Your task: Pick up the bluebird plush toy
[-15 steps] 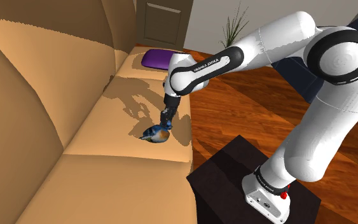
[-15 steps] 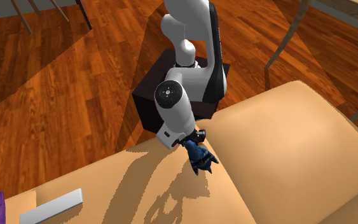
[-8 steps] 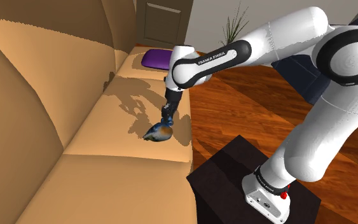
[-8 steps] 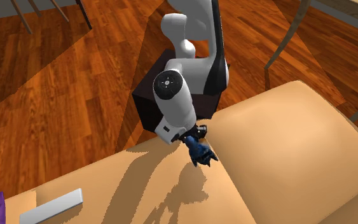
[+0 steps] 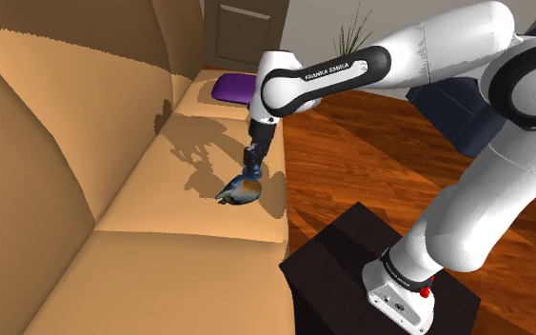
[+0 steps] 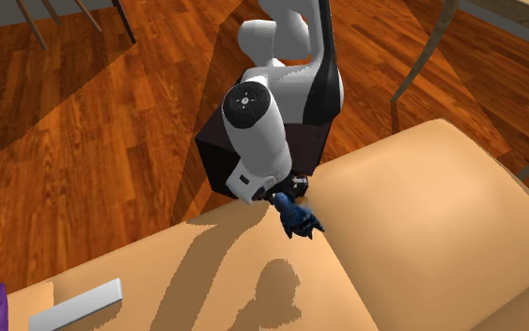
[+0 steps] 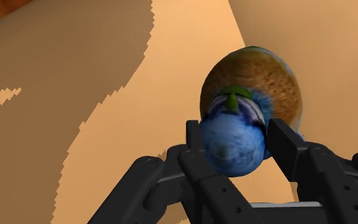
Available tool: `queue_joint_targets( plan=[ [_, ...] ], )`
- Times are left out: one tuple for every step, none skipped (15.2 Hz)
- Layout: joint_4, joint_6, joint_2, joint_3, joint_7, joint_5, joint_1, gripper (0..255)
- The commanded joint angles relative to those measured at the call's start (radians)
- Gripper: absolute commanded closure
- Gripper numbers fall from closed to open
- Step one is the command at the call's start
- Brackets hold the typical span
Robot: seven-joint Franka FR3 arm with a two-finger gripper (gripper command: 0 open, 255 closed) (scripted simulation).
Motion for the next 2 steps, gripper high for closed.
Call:
queue_joint_targets(
  plan=[
    [0.007, -0.016, -0.01, 0.0, 0.003, 0.0, 0.0, 255],
    [0.007, -0.016, -0.01, 0.0, 0.003, 0.0, 0.0, 255]
  ],
)
